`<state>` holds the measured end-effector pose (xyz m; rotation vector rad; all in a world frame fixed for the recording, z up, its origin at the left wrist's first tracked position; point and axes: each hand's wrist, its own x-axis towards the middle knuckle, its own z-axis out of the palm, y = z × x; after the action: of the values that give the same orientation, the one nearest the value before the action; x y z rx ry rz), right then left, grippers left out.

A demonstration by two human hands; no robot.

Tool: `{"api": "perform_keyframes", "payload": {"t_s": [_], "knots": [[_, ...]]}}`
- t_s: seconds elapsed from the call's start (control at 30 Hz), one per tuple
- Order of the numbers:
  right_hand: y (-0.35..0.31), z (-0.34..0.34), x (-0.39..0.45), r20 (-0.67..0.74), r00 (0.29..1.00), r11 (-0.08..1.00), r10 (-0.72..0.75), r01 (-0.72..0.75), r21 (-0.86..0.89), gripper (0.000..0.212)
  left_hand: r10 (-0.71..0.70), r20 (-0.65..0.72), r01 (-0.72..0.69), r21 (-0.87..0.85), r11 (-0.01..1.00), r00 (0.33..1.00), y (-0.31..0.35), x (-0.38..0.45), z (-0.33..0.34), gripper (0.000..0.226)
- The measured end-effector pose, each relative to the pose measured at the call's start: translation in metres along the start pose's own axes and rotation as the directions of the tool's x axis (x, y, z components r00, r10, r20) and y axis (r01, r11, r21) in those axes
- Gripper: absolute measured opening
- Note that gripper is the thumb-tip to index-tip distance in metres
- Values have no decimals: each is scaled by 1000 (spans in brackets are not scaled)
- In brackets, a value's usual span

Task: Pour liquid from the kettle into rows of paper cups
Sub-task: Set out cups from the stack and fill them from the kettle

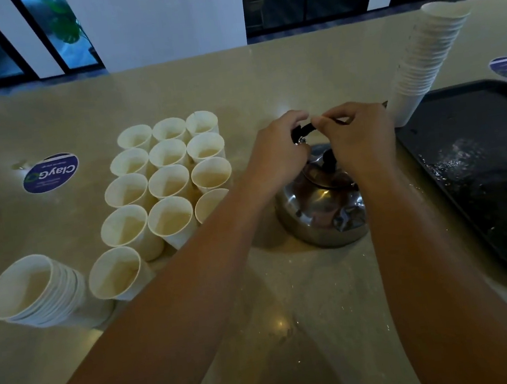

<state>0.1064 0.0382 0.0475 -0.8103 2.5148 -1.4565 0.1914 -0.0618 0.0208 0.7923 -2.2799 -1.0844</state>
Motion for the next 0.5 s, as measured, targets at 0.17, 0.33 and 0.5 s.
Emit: {"api": "perform_keyframes", "payload": {"t_s": [0.17, 0.33, 0.5], "knots": [[-4, 2, -2, 2, 1000, 992, 18, -17, -127, 22, 23, 5, -23, 20, 1000, 1000, -1, -7, -4, 56], [-29, 7, -27, -7, 987, 980, -163, 161, -118, 30, 72, -119, -73, -4, 997, 990, 9, -47, -29, 59], [-61, 30, -61, 61, 940, 938, -337, 329, 109, 16, 144, -378, -143, 31, 989, 915, 10, -117, -68, 51]]}}
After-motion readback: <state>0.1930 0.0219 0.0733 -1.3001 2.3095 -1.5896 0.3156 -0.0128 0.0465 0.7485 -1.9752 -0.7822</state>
